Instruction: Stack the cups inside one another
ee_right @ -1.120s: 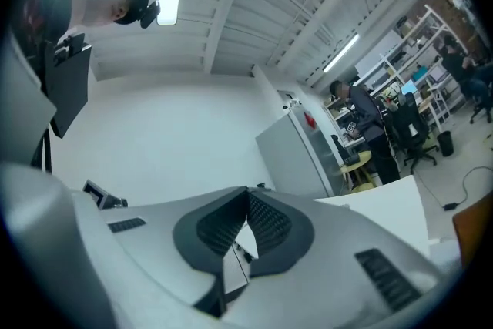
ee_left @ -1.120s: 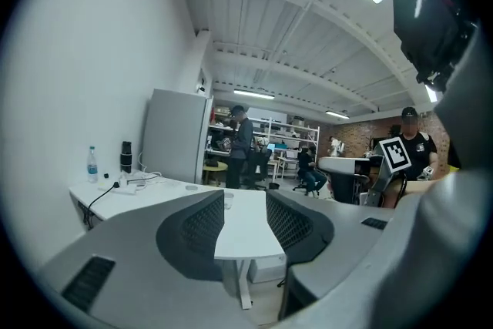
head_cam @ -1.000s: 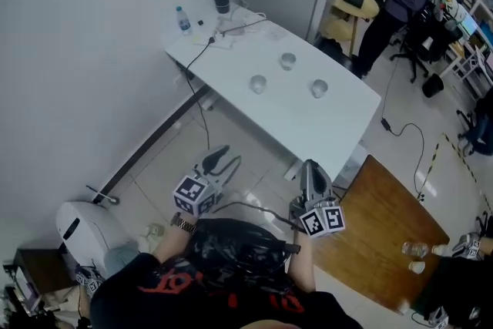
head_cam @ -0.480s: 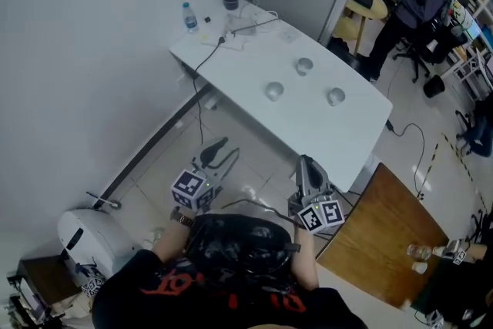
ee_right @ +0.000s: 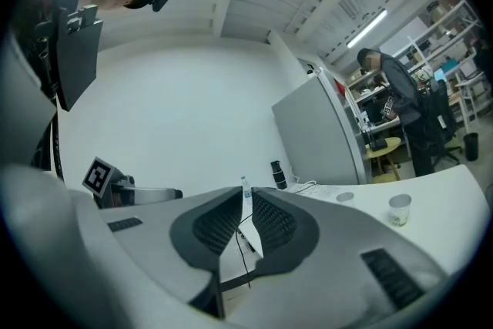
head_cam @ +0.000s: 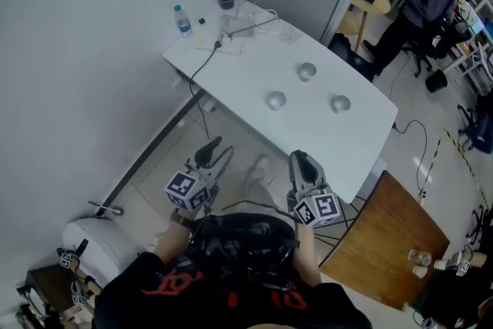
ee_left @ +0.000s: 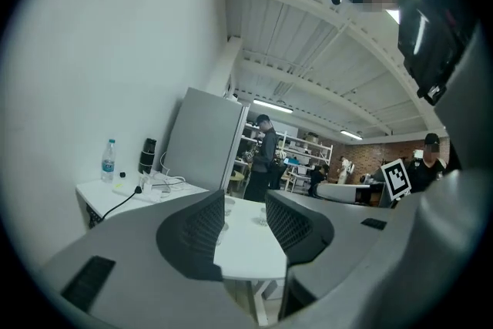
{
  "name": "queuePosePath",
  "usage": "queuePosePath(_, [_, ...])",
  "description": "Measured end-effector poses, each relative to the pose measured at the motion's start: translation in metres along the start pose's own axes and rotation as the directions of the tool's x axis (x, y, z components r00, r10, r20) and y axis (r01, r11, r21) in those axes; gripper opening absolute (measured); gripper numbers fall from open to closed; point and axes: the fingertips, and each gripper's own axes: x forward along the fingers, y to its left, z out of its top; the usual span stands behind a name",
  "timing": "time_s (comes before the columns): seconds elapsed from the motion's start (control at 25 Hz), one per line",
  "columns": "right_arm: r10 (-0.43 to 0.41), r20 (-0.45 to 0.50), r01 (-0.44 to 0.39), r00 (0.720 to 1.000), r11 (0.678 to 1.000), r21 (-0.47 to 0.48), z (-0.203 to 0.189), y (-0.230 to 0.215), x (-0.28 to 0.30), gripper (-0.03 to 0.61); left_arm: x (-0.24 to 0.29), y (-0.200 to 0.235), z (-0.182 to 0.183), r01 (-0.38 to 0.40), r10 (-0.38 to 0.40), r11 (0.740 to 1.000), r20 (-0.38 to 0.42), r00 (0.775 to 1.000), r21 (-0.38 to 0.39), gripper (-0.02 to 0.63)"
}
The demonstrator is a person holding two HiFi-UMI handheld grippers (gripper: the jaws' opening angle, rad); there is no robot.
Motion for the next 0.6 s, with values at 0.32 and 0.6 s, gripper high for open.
queuePosePath(0.32, [0.071, -0.058, -0.079, 0.996, 0.988, -0.132, 0.005, -0.047, 0.104, 0.093, 0.082, 0.057, 0.051, -0.011, 0.010, 1.000, 0.040, 0.999, 0.024, 0.173])
queuePosePath(0.6, [-0.019, -0.334, -0.059, 0.942, 0.973, -0.223, -0.070, -0.108, 0.162, 0.291, 0.181, 0.101, 0.099, 0.045, -0.046, 0.999, 0.080, 0.996, 0.006, 0.164])
